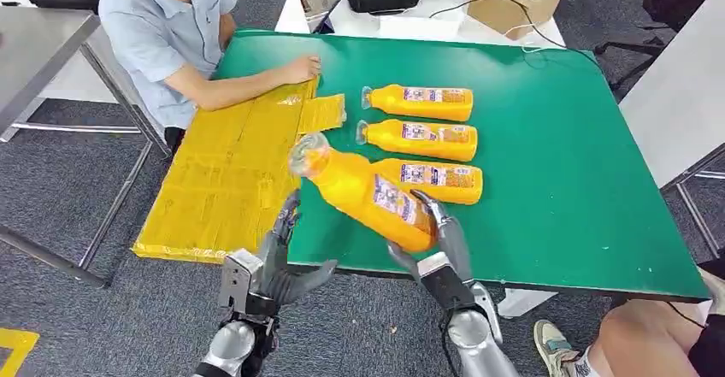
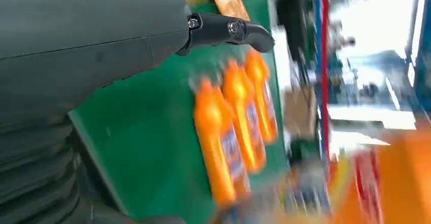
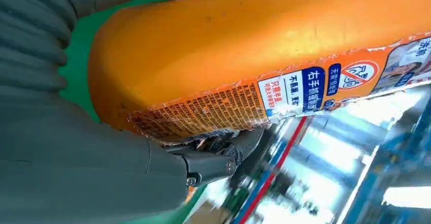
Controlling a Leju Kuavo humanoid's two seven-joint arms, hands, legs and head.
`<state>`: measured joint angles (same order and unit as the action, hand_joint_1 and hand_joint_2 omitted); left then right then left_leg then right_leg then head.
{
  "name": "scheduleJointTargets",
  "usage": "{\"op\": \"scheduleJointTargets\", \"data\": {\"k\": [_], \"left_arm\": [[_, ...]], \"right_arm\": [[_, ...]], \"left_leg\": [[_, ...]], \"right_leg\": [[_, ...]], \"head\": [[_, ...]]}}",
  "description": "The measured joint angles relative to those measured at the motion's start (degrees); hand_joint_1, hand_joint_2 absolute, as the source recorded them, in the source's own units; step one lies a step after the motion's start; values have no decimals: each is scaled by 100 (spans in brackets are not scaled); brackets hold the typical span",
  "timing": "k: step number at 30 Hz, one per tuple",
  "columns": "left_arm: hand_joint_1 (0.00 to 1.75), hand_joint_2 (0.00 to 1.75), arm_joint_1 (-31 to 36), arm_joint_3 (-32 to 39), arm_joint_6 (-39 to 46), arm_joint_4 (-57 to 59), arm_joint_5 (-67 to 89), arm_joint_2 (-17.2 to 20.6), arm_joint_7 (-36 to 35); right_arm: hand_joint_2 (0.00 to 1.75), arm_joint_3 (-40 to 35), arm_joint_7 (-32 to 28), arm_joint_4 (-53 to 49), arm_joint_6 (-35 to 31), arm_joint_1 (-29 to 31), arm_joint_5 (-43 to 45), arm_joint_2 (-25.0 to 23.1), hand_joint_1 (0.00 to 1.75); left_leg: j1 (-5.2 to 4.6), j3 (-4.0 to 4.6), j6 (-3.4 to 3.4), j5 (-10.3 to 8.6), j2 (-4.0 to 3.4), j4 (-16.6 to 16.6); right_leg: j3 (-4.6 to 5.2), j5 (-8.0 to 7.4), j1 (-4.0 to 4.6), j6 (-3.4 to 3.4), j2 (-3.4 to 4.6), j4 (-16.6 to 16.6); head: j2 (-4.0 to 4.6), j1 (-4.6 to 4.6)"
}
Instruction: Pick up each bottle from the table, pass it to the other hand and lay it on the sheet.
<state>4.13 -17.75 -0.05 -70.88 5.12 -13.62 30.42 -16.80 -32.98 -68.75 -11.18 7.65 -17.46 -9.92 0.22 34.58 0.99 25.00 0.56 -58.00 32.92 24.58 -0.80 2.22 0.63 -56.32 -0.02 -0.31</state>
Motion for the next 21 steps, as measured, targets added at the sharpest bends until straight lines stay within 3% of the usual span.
{"op": "scheduleJointTargets", "data": {"k": [6, 17, 18, 20, 21], "left_arm": [[0, 175, 26, -85, -781, -30, -557, 0, -17], [0, 175, 100, 125, -1289, -28, -1517, -2, -503], [171, 175, 101, 127, -1291, -28, -1517, -2, -503], [175, 175, 106, 135, -1280, -31, -1515, -2, -524], [175, 175, 107, 135, -1260, -31, -1515, -2, -542]], "right_arm": [[175, -616, 81, 655, 552, 272, -277, -164, 175], [175, -1364, 179, 1469, 720, 650, -632, -335, 175], [175, -1384, 184, 1500, 720, 676, -643, -339, 175], [175, -1430, 197, 1565, 720, 715, -686, -352, 175], [175, -1452, 201, 1585, 720, 731, -706, -354, 147]], "left_leg": [[3, -1, -1, -1, 1, 0], [2, 1, -1, -1, 2, 0], [2, 1, -1, -1, 2, 0], [2, 0, -1, -1, 1, 0], [2, 0, -1, -1, 1, 0]], "right_leg": [[0, 0, 2, 0, 0, -3], [3, 0, -2, 0, 0, -1], [3, 0, -2, 0, 0, -1], [3, 0, -2, 0, 0, -1], [3, 0, -2, 0, 0, -1]], "head": [[0, 0], [0, 2], [0, 2], [0, 0], [0, 2]]}}
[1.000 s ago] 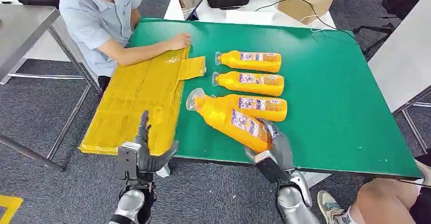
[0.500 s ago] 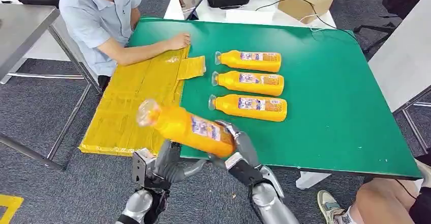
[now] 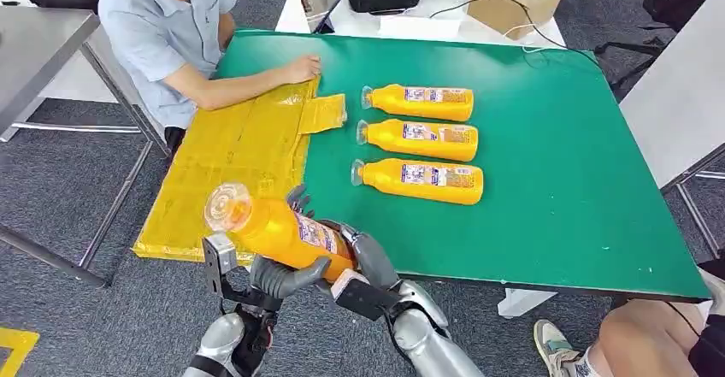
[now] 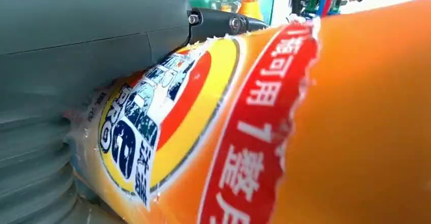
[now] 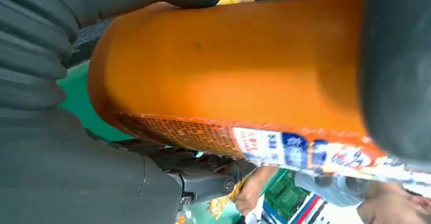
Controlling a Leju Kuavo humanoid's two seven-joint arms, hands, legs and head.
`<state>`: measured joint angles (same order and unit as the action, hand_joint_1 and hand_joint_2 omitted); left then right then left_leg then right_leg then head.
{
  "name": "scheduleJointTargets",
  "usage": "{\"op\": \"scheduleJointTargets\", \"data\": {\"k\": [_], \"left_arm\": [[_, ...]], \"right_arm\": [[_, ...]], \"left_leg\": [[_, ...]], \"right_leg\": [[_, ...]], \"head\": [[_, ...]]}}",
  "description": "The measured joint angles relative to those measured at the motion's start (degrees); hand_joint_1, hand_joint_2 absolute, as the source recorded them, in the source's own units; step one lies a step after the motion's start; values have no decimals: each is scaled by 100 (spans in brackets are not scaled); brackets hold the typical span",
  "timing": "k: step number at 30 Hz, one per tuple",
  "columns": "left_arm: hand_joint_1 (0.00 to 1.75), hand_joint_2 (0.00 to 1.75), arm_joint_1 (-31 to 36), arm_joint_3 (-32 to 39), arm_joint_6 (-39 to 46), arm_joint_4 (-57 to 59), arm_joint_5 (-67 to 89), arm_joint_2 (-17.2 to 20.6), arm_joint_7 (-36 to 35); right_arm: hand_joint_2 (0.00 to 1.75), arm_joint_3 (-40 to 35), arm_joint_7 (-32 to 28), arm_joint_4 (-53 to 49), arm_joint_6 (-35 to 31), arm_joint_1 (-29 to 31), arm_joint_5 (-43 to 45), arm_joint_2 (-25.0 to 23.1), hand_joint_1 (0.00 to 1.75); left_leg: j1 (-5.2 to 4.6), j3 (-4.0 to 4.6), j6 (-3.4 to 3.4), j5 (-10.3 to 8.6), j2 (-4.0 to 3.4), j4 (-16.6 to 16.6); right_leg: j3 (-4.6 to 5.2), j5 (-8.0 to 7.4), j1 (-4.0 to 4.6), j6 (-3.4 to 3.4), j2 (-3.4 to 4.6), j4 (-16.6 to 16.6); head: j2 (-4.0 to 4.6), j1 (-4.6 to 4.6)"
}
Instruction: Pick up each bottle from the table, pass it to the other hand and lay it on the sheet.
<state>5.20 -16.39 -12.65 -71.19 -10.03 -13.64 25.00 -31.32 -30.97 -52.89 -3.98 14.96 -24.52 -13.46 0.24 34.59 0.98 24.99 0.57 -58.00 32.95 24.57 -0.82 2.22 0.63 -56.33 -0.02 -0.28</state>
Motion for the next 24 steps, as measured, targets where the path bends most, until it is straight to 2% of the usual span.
{"op": "scheduleJointTargets", "data": {"k": [1, 2, 3, 7, 8, 14, 17, 21, 24], "left_arm": [[175, 175, 0, 2, 24, 0, 0, 0, -9], [175, 175, 0, 4, 68, 0, 0, -2, -13], [175, 175, 1, 13, 109, 0, -6, -9, -13], [175, 175, 3, 57, 227, -13, -201, -17, -68], [175, 175, 1, 70, 245, -15, -230, -17, -81], [175, 175, 16, 256, 389, -13, -664, -37, -362], [175, 175, 96, 372, 647, 7, -590, -24, -415], [175, 175, 355, 411, 1843, 70, 844, 140, -376], [175, 175, 594, 398, 2589, 160, 2074, 327, -455]], "right_arm": [[175, -24, 13, 20, 0, 17, -9, 0, 19], [175, -37, 24, 31, 0, 26, -11, 0, 19], [175, -48, 39, 39, 0, 29, -13, 0, 0], [175, -162, 157, 55, -55, -34, -103, 2, 0], [0, -179, 164, 55, -96, -60, -109, 2, 0], [0, -203, 11, -37, -637, -264, -116, -4, 0], [0, -199, -223, -151, -1175, -355, -260, -4, 0], [0, -140, -585, -408, -2112, -464, -321, -4, 0], [0, -63, -647, -665, -2501, -547, -337, -2, 0]], "left_leg": [[0, 0, 0, 0, 0, 0], [0, 0, 0, 0, 0, 0], [0, 0, 0, 0, 0, 0], [1, 0, 0, 0, 0, 0], [1, 1, 0, 0, 1, 0], [1, 2, 0, 0, 0, 0], [1, 2, 0, 0, -2, 0], [1, 1, -1, -2, 3, 0], [1, 0, -4, -4, -2, 0]], "right_leg": [[0, 0, 0, 0, 0, 0], [1, 0, 0, 0, 0, 0], [1, 0, 1, 0, 0, 0], [1, 0, 1, 0, 0, 0], [2, 0, 1, 0, 0, -1], [3, 0, 0, 0, 0, 0], [3, 0, 1, 0, 0, 0], [2, 0, 2, 0, -1, -1], [3, -1, 2, -1, 0, -2]], "head": [[0, -2], [0, 0], [0, 0], [0, 0], [0, 0], [0, 0], [0, -2], [0, 0], [0, 0]]}}
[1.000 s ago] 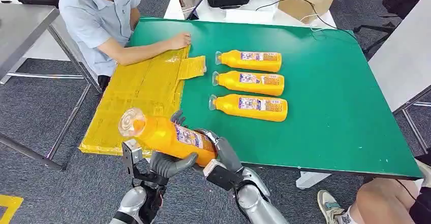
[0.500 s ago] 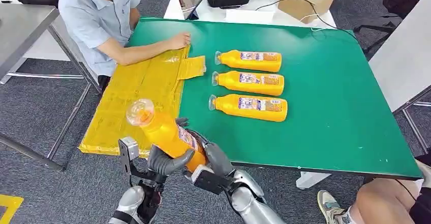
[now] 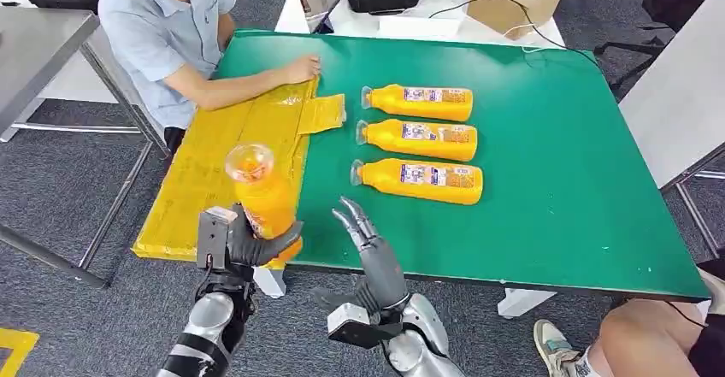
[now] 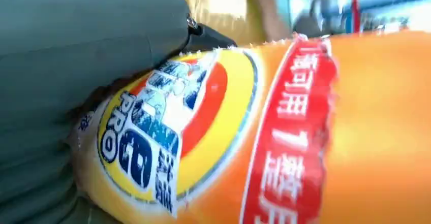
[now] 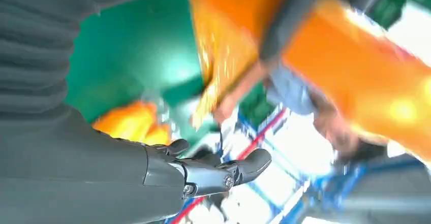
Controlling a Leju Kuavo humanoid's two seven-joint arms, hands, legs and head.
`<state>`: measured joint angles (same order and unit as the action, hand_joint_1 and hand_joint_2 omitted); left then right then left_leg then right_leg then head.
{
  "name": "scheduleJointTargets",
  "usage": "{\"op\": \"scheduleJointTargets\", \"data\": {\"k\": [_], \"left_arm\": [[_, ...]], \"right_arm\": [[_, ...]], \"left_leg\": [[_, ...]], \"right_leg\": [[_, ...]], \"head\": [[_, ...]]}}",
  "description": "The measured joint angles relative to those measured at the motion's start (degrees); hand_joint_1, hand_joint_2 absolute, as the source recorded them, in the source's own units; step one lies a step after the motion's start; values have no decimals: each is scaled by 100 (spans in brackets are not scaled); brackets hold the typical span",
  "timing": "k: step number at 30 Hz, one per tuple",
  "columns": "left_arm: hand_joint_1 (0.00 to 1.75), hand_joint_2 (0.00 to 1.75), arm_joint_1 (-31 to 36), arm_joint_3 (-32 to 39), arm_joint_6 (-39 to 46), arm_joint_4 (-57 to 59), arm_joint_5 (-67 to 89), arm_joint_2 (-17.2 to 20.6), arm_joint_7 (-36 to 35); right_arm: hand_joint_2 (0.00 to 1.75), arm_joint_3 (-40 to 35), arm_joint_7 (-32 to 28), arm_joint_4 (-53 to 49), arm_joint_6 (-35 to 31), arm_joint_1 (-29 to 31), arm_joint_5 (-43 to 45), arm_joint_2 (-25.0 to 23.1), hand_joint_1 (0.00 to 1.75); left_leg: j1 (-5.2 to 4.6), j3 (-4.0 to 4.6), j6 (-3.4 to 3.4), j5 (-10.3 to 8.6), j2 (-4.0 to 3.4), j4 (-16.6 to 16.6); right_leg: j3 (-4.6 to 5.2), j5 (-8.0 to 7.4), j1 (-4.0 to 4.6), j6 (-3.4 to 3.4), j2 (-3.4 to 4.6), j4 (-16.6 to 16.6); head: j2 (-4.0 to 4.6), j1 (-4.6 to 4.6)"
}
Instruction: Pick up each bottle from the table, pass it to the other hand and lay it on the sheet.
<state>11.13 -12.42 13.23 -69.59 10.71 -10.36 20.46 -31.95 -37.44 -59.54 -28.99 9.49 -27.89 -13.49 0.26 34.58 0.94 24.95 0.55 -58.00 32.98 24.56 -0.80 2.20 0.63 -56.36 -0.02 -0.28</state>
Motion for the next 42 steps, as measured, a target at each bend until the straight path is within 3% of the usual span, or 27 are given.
{"op": "scheduleJointTargets", "data": {"k": [6, 10, 21, 22, 23, 24, 25, 33, 42], "left_arm": [[175, 175, 618, -136, 852, 400, 3233, 368, -912], [175, 175, 1135, -245, 829, 967, 4473, 519, -1415], [175, 175, 2511, -334, 255, 3520, 5655, 737, -2398], [59, 175, 2575, -328, 218, 3672, 5668, 748, -2430], [28, 175, 2647, -328, 205, 3799, 5688, 763, -2435], [28, 175, 2723, -328, 196, 3917, 5676, 765, -2435], [5, 175, 2786, -315, 172, 4050, 5628, 770, -2419], [0, 175, 2990, 135, -671, 4459, 4721, 768, -1389], [0, 175, 3035, 898, -2308, 4446, 3314, 772, 105]], "right_arm": [[0, 166, -2, -426, -78, -137, 46, 0, 0], [0, 243, -13, -550, 118, -153, 127, -9, 0], [0, 256, -133, -568, 494, -161, 426, -144, 0], [0, 256, -133, -568, 512, -161, 435, -153, 0], [0, 256, -133, -568, 514, -161, 446, -155, 0], [0, 256, -133, -568, 516, -159, 448, -157, 0], [0, 253, -133, -568, 523, -159, 455, -162, 0], [0, 251, -144, -491, 578, -145, 590, -175, 0], [0, 136, -153, -341, 597, -59, 951, -175, 0]], "left_leg": [[0, 1, 0, 0, 3, 0], [0, 1, 1, -1, 3, 0], [0, 3, -1, -2, 2, 0], [1, 3, -1, -2, 1, 0], [0, 3, -1, -2, 2, 0], [0, 3, -1, -2, 4, 0], [0, 2, -1, -2, 4, 0], [-1, -12, -1, -4, 8, 0], [0, -35, -2, -4, 10, 1]], "right_leg": [[0, 0, -1, 0, 0, -1], [-1, 0, -1, 0, -1, -1], [0, -1, 0, 1, 0, -8], [0, -1, 0, 1, 0, -7], [0, -1, -1, 1, 0, -7], [-1, -1, -1, 1, -1, -7], [-3, -1, -1, 1, -1, -7], [-16, -1, -1, 0, -2, -7], [-41, -1, -1, 0, -3, -7]], "head": [[0, 0], [0, 2], [0, 2], [0, 0], [0, 0], [0, 2], [0, 0], [0, 0], [0, 2]]}}
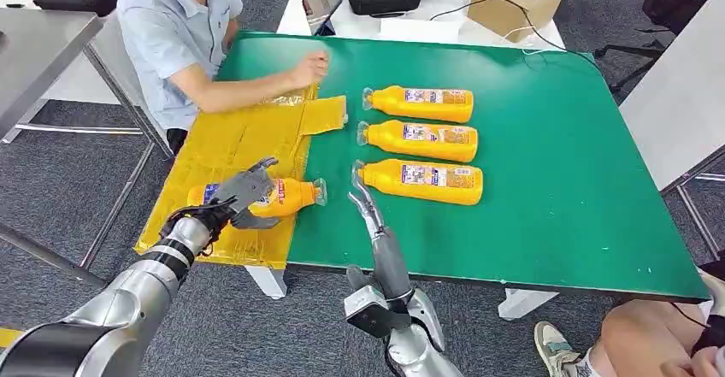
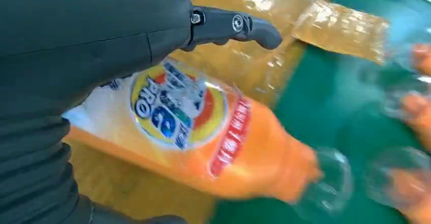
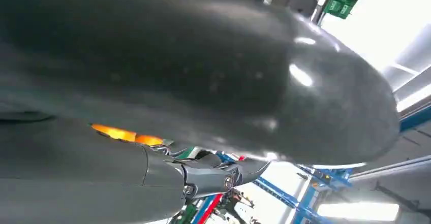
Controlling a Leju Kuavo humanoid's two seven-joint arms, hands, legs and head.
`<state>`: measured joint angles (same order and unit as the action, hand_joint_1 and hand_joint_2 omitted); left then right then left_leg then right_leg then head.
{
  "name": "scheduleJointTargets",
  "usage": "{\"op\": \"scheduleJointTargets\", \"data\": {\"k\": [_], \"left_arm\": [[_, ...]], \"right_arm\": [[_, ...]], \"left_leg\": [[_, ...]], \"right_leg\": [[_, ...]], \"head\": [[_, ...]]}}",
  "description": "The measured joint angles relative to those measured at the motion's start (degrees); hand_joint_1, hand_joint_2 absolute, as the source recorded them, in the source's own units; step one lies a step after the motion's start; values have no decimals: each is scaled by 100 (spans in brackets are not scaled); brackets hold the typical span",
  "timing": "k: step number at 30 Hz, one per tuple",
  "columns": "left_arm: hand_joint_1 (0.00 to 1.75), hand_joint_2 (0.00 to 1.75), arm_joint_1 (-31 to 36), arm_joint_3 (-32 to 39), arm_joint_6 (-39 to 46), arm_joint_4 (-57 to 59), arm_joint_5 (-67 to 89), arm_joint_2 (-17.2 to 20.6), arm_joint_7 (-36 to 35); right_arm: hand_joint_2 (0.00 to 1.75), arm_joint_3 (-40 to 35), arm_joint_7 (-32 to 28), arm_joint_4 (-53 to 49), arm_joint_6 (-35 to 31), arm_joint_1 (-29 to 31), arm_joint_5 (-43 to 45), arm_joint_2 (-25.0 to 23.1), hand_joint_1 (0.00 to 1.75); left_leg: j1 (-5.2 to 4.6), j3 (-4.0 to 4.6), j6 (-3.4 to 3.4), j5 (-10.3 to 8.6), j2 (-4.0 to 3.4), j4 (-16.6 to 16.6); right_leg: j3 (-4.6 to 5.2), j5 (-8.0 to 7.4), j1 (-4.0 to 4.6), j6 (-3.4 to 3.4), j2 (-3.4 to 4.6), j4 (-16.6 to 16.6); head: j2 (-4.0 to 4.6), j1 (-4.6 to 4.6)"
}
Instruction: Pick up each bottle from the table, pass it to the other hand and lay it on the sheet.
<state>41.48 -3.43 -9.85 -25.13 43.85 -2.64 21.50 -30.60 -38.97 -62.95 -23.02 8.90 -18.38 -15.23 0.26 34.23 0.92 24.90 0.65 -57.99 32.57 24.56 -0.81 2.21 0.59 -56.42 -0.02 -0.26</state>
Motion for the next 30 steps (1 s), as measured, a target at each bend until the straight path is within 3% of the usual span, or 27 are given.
{"op": "scheduleJointTargets", "data": {"k": [6, 11, 12, 19, 23, 27, 30], "left_arm": [[0, 175, -292, 182, -70, -381, -767, -26, 640], [0, 175, -1156, 208, 312, -1986, -2433, -254, 1094], [0, 175, -1306, 208, 398, -2305, -2765, -293, 1093], [0, 175, -2214, 204, 1153, -4294, -4751, -627, 1163], [0, 175, -2803, 210, 1306, -5150, -5247, -756, 1157], [0, 175, -3193, 212, 986, -5626, -5739, -824, 422], [0, 175, -3374, 197, 707, -5672, -5946, -853, 342]], "right_arm": [[0, -123, 0, 55, -190, 24, 217, 33, 0], [0, -190, -2, 37, -566, 18, 118, 131, 0], [175, -188, -2, 26, -641, 17, 44, 147, 0], [175, 56, 113, -50, -1289, -35, -1017, 310, 0], [175, 321, 1061, -57, -1414, -53, -2272, 536, 0], [175, 629, 2082, 32, -1146, 16, -3284, 841, 0], [175, 850, 2365, 223, -1029, 155, -3622, 1006, 0]], "left_leg": [[0, 1, -2, -3, -4, 0], [-1, 25, -3, -1, -4, -1], [-1, 29, -3, -1, -7, -1], [-1, 35, -3, 1, -7, -1], [-1, 35, -2, 2, -4, -1], [-4, 37, -1, 2, -2, -1], [-5, 36, -1, 1, -6, -1]], "right_leg": [[5, -1, -1, -1, 2, 0], [27, -1, -2, 0, 2, 0], [33, -1, -2, 0, 2, 1], [38, 0, -1, 0, 2, 3], [38, 0, -2, 0, 2, 5], [37, 0, -4, 0, 1, 7], [37, -2, -6, 2, 2, 6]], "head": [[0, 0], [0, 0], [0, 0], [0, -2], [0, -2], [0, -2], [0, -2]]}}
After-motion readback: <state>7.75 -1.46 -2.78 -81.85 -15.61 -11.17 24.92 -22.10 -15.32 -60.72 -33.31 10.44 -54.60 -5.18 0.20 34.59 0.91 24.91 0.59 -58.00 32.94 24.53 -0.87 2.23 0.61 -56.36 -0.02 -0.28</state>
